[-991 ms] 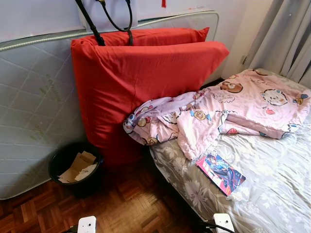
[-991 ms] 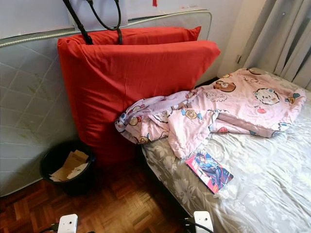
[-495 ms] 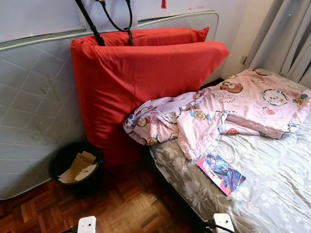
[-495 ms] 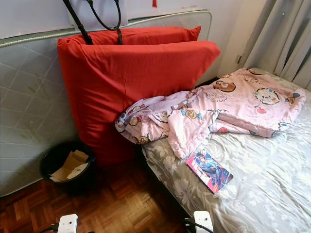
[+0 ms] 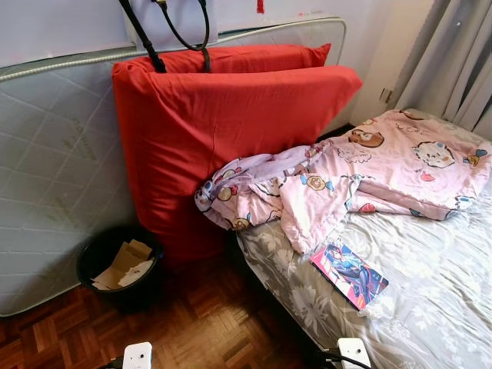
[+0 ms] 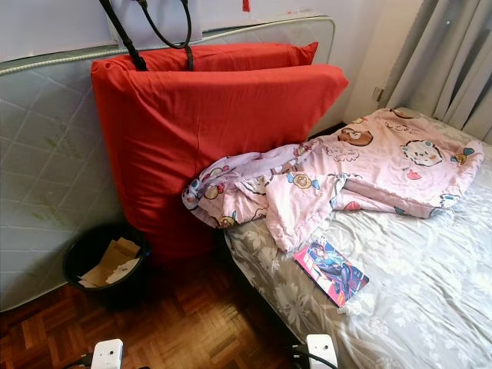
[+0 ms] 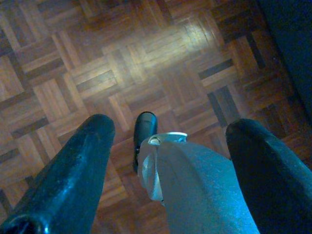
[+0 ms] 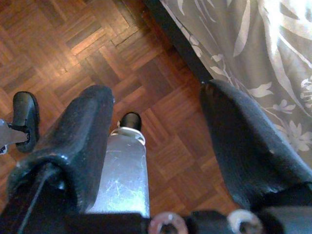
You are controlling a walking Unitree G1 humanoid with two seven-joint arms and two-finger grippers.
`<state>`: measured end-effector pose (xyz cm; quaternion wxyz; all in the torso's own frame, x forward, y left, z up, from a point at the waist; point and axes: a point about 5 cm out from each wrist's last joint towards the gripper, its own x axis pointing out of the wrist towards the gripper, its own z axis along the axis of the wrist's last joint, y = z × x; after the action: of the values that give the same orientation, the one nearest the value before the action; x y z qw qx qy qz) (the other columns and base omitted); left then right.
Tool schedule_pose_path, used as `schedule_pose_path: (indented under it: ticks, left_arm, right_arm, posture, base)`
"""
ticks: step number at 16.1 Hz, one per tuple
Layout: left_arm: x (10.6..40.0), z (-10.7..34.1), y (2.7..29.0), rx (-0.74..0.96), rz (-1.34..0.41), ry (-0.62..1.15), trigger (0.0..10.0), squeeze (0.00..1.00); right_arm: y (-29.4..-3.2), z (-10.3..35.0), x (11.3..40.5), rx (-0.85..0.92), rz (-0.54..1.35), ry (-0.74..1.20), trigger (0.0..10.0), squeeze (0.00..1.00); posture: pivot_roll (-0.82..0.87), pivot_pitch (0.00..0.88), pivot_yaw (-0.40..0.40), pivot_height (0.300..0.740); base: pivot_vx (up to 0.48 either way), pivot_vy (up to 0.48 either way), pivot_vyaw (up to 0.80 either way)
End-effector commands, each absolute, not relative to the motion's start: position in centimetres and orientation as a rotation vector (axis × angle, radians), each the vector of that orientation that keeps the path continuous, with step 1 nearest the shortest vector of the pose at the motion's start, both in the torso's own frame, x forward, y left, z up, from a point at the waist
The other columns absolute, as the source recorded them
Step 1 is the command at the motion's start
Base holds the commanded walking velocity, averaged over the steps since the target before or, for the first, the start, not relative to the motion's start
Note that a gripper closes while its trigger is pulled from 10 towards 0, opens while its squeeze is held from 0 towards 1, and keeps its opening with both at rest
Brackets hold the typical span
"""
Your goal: Clean up the room
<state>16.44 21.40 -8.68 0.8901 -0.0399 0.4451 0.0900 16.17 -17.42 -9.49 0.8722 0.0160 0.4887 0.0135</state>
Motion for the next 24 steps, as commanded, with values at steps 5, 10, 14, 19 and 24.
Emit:
schedule_pose_path:
  ticks: [5,10,14,19,24]
  left_arm:
    - [15.83,-9.53,18.11,-0.009,0.033,1.001,10.0,0.00]
    - [15.81,-9.53,18.16,-0.007,0.032,1.001,10.0,0.00]
    - [15.77,-9.53,18.17,-0.003,0.028,0.997,10.0,0.00]
    - [15.81,-9.50,18.21,0.004,0.024,0.995,10.0,0.00]
    - [15.85,-9.48,18.24,0.005,0.026,0.994,10.0,0.00]
  right_arm:
    - [-20.14,-5.96,22.41,0.169,-0.081,0.839,10.0,0.00]
    - [-20.09,-5.99,22.37,0.168,-0.082,0.840,10.0,0.00]
    - [-20.04,-6.05,22.28,0.170,-0.081,0.841,10.0,0.00]
    - [-20.03,-6.06,22.28,0.169,-0.084,0.842,10.0,0.00]
    - [-20.03,-6.05,22.30,0.166,-0.088,0.845,10.0,0.00]
  posture:
    - [0.12,0.000,-0.133,0.740]
    - [0.12,0.000,-0.129,0.740]
    - [0.12,0.000,-0.126,0.740]
    - [0.12,0.000,-0.125,0.740]
    - [0.12,0.000,-0.125,0.740]
  base:
    - [0.000,0.000,0.00]
    - [0.000,0.000,0.00]
    - [0.000,0.000,0.00]
    - [0.000,0.000,0.00]
    - [0.000,0.000,0.00]
